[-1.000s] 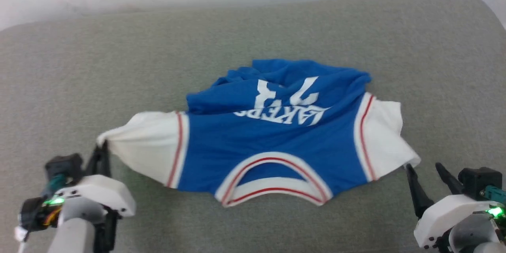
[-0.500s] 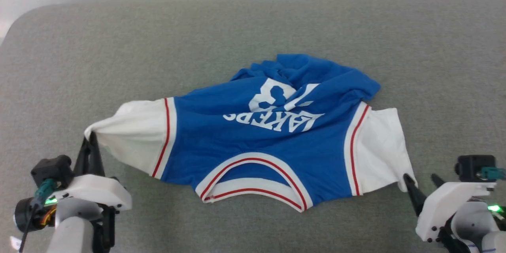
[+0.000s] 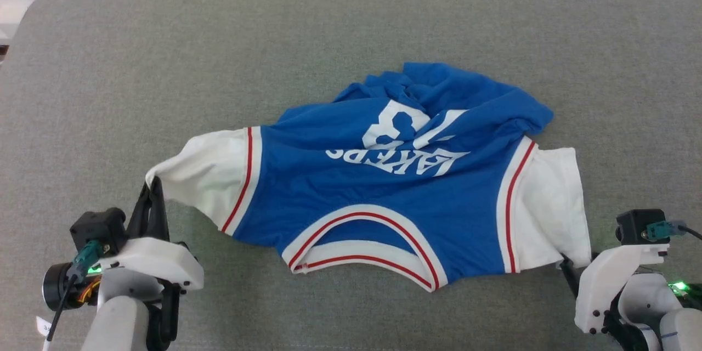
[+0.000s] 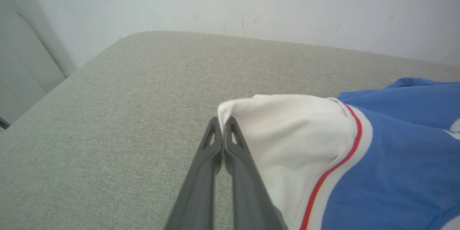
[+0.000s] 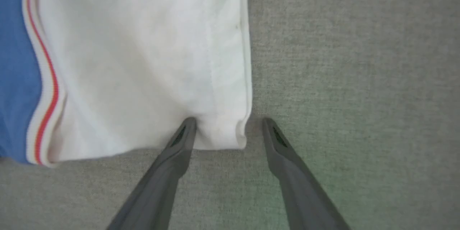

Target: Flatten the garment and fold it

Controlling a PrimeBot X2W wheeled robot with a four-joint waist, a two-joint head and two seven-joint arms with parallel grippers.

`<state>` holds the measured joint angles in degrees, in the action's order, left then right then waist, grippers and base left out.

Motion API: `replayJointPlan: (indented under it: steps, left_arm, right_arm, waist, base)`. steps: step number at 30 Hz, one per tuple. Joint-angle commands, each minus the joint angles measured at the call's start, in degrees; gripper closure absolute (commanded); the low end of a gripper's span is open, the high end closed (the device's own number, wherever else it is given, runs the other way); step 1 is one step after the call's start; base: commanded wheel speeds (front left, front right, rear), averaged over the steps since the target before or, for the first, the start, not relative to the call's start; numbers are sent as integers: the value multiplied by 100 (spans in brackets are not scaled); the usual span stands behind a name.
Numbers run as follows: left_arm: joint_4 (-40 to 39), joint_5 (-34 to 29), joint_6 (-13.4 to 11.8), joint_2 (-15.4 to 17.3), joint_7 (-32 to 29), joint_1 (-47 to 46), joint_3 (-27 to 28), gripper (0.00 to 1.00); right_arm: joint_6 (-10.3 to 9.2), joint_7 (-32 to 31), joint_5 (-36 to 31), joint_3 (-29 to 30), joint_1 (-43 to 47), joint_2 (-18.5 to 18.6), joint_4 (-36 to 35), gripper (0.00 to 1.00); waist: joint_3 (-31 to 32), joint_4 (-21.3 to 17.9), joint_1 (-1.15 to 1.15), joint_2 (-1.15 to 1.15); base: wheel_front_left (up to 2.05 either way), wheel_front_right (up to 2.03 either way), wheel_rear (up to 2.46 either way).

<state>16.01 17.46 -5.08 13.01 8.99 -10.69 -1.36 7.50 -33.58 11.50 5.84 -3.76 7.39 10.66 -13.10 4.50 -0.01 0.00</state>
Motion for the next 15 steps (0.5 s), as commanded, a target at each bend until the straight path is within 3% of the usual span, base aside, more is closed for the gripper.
replayJointPlan:
  steps: [1, 11, 15]
  left_arm:
    - [-32, -49, 46, 23, -35, -69, -17, 100]
    - [-368, 143, 191, 108, -182, 222, -32, 100]
    - [-758, 495, 452, 105, -407, 326, -15, 100]
  right_arm:
    - [-1, -109, 70, -211, 72, -105, 334, 100]
    - [-1, 948, 294, 113, -141, 299, -195, 100]
    - [-1, 1136, 454, 262, -278, 670, -633, 100]
  waist:
    - [-9, 10, 1, 0]
    - [487, -192, 1, 0]
    - [781, -296, 1, 0]
  base:
    - [0, 0, 0]
    - [0, 0, 0]
    - [0, 0, 0]
